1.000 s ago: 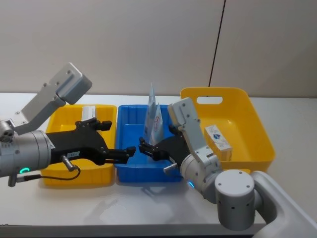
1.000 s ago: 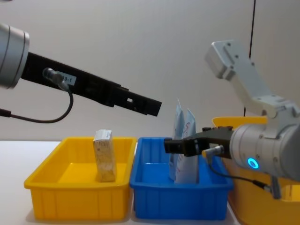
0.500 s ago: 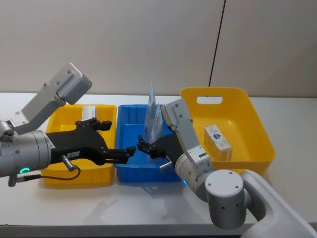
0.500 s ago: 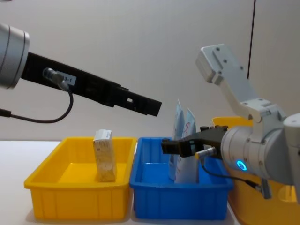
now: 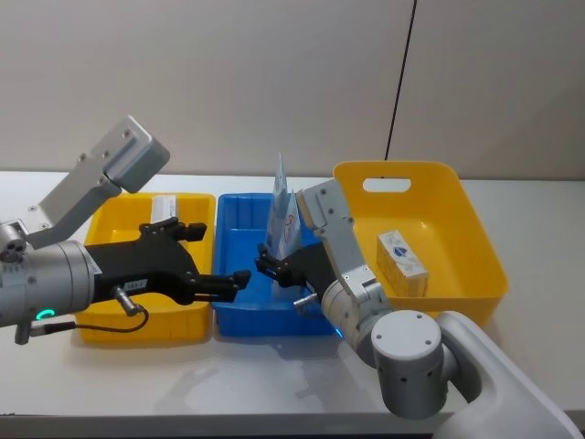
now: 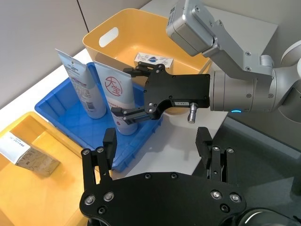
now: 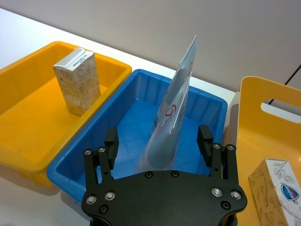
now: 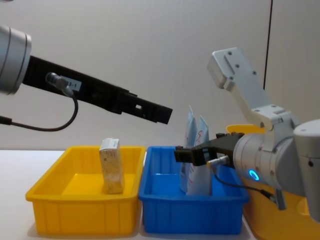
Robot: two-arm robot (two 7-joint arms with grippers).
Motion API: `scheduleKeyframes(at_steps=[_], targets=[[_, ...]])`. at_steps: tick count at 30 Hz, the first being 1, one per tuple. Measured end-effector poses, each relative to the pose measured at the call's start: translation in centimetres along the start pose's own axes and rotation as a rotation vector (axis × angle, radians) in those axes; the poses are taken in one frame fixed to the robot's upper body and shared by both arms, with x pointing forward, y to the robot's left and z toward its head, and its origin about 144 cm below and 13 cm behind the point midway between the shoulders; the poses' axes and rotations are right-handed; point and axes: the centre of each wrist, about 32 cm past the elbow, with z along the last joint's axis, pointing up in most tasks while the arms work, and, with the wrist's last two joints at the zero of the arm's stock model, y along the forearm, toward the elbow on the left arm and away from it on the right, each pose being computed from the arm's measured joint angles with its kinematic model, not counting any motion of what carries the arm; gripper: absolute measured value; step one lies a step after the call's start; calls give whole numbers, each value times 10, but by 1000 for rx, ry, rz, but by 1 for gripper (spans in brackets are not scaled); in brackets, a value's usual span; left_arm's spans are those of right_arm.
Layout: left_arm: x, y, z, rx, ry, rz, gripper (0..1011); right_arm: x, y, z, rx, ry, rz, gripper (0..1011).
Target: Bimanual collaborative sorting of washing and personal care products
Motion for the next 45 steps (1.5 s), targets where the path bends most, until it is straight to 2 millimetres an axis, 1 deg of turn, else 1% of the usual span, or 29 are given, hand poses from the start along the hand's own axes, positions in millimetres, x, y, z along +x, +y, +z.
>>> scheduleKeyframes(at_steps=[5,8,9,10,11,12,15,16,18,20,23,24,25,26,28,29,30,32,35,37,38,41,45], targets=[[0,0,0,0,0,0,1001,0,1,0,0,-1,-6,999],[0,0,0,0,0,0,1001,-1,2,0,0,-2,-8,953],[0,0,0,0,0,0,1001,-1,2,0,0,-2,-8,953],[0,0,0,0,0,0,1001,-1,2,0,0,-1,-9,914],[0,0,0,0,0,0,1001,-1,2,0,0,-1,-9,905],[0,0,0,0,0,0,1001,-1,2,0,-1,-2,-10,844],[0,0,0,0,0,0,1001,-1,2,0,-1,-2,-11,790],[0,0,0,0,0,0,1001,-1,2,0,-1,-2,-12,732],[0,0,0,0,0,0,1001,-1,3,0,-1,-2,-13,653],[0,0,0,0,0,0,1001,-1,3,0,-1,-2,-13,614],[0,0,0,0,0,0,1001,-1,3,0,-1,-3,-14,511],[0,0,0,0,0,0,1001,-1,3,0,-1,-3,-14,493],[0,0,0,0,0,0,1001,-1,3,0,-1,-3,-14,450],[0,0,0,0,0,0,1001,-1,3,0,-1,-3,-15,434],[0,0,0,0,0,0,1001,-1,3,0,-1,-3,-15,340],[0,0,0,0,0,0,1001,-1,3,0,-1,-3,-15,323],[0,0,0,0,0,0,1001,-1,3,0,-1,-3,-15,264],[0,0,0,0,0,0,1001,-1,3,1,-1,-4,-16,232],[0,0,0,0,0,0,1001,-1,3,1,-1,-4,-16,137],[0,0,0,0,0,0,1001,-1,3,1,-1,-4,-16,112],[0,0,0,0,0,0,1001,-1,3,1,-1,-4,-16,74],[0,0,0,0,0,0,1001,-1,3,1,-1,-4,-16,35],[0,0,0,0,0,0,1001,-1,3,1,-1,-3,-16,26]])
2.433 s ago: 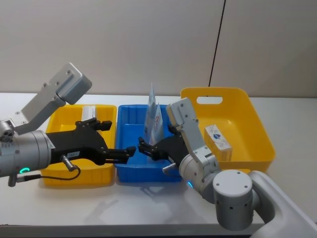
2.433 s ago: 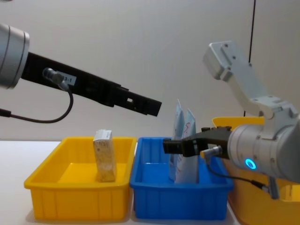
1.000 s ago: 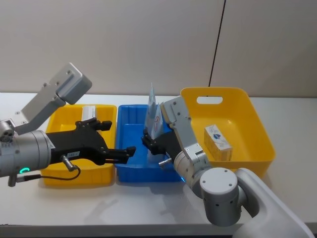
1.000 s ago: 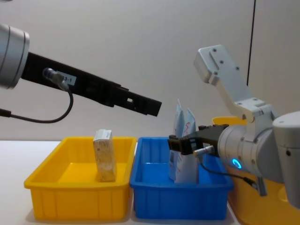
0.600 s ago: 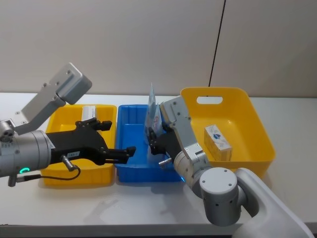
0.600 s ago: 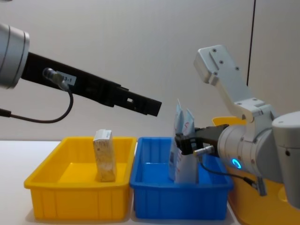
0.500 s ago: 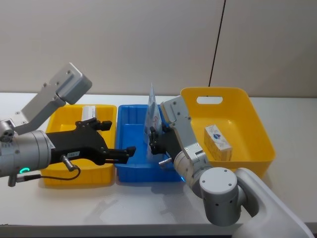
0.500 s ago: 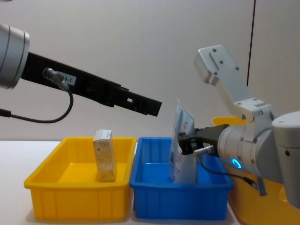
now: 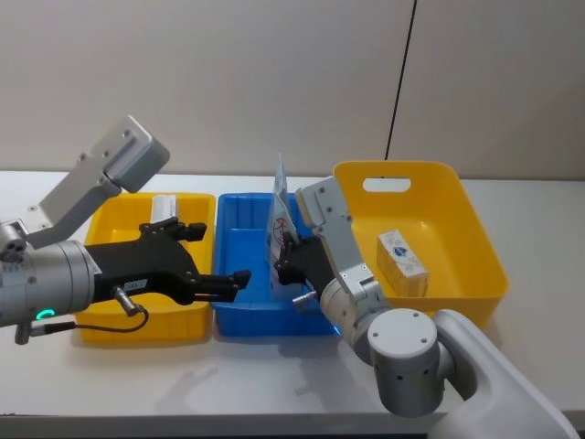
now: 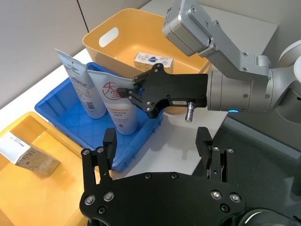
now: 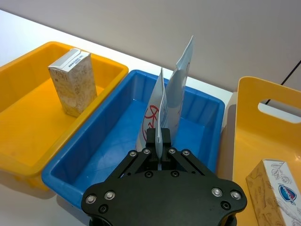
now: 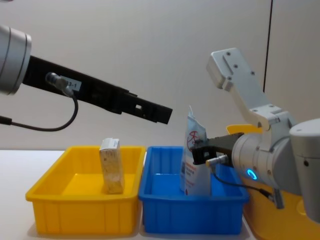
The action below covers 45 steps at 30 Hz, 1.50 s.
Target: Bimanual collaborative sorting of washing and personal care products
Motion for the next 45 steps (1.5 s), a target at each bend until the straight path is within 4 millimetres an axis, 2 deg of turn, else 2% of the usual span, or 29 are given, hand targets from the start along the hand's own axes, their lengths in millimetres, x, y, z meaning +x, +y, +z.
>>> scheduleKeyframes(at_steps=[8,16,28,36,45], targets=[[0,0,0,0,0,0,1001,1,-1,0,5,0,0,26],[0,0,0,0,0,0,1001,6,-7,9,52,5,5,26],[0,0,0,0,0,0,1001,17,-20,31,151,38,22,25],[0,0,0,0,0,0,1001,26,-32,53,246,77,28,25],[0,0,0,0,0,0,1001,47,-45,71,330,104,-9,25]])
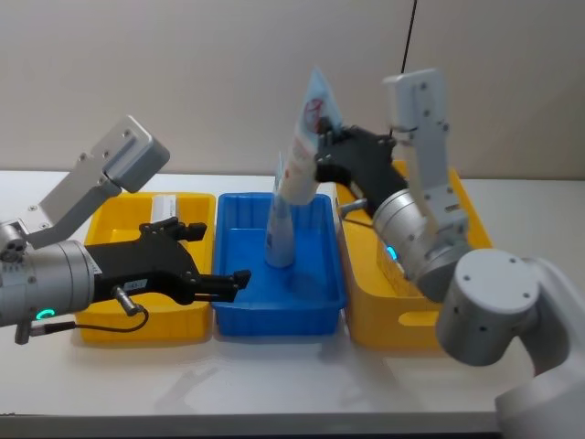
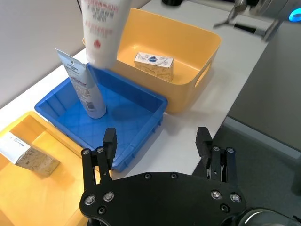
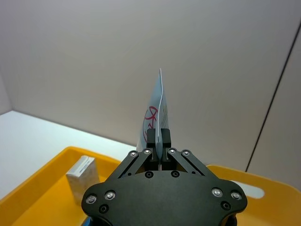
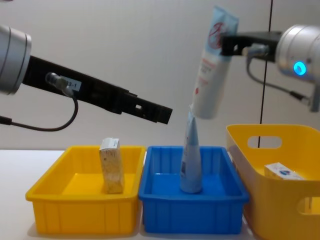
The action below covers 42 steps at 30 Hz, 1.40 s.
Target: Bimanual collaborative sorting of washing and personal care products
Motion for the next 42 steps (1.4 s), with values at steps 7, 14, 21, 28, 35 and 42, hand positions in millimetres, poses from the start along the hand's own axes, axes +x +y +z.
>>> scheduleKeyframes(at_steps=[7,14,21,28,35,42], targets=[[0,0,0,0,0,0,1001,16,-7,8,31,2,-40,25],[0,0,0,0,0,0,1001,31,-18,10,38,5,-82,25],[0,0,0,0,0,0,1001,49,-29,10,27,3,-104,25],[0,0,0,0,0,0,1001,65,-37,11,4,4,-103,25],[0,0,0,0,0,0,1001,76,-42,10,-26,13,-92,25],[0,0,0,0,0,0,1001,81,-45,4,-68,33,-84,25]])
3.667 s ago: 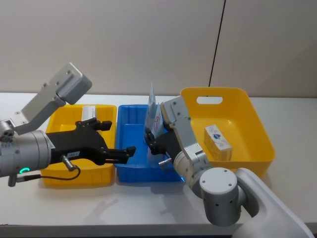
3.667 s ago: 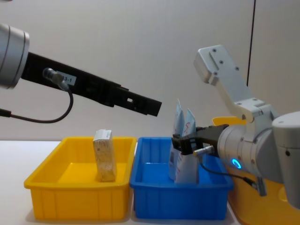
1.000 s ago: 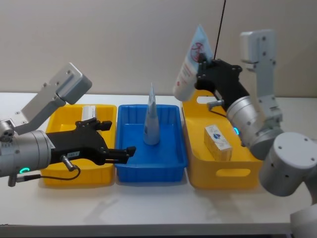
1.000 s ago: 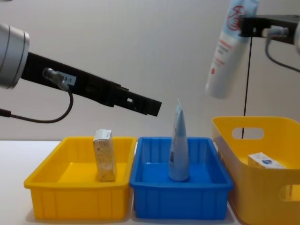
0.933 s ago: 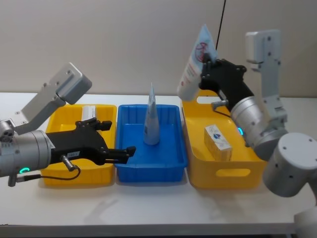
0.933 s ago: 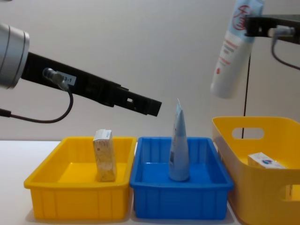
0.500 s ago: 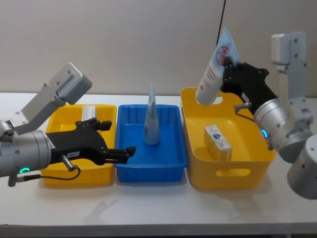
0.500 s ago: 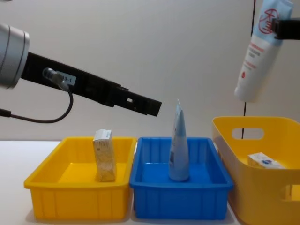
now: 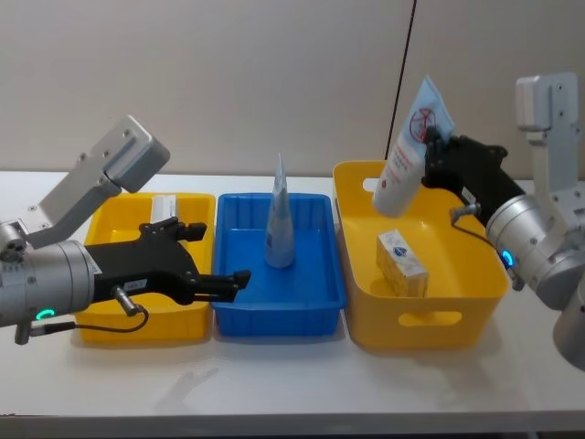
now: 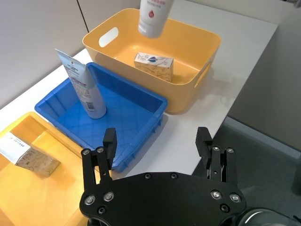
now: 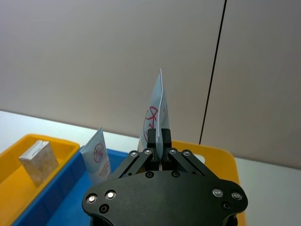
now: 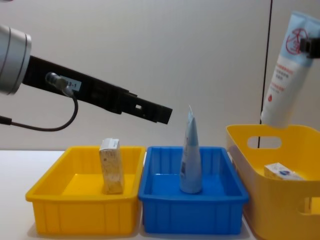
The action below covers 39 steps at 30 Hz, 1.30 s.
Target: Bimanual collaborative sorting of washing and personal care products
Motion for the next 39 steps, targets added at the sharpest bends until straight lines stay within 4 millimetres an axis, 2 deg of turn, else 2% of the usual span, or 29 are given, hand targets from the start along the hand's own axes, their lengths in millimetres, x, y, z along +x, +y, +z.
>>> scheduleKeyframes(at_steps=[10,20,27,39], targets=[[0,0,0,0,0,0,1001,-1,-4,-15,-82,32,5,25],[0,0,0,0,0,0,1001,-10,-4,-35,-159,45,14,25],[0,0,0,0,0,0,1001,-17,1,-46,-182,32,18,25],[0,0,0,0,0,0,1001,-22,13,-53,-168,0,13,25]])
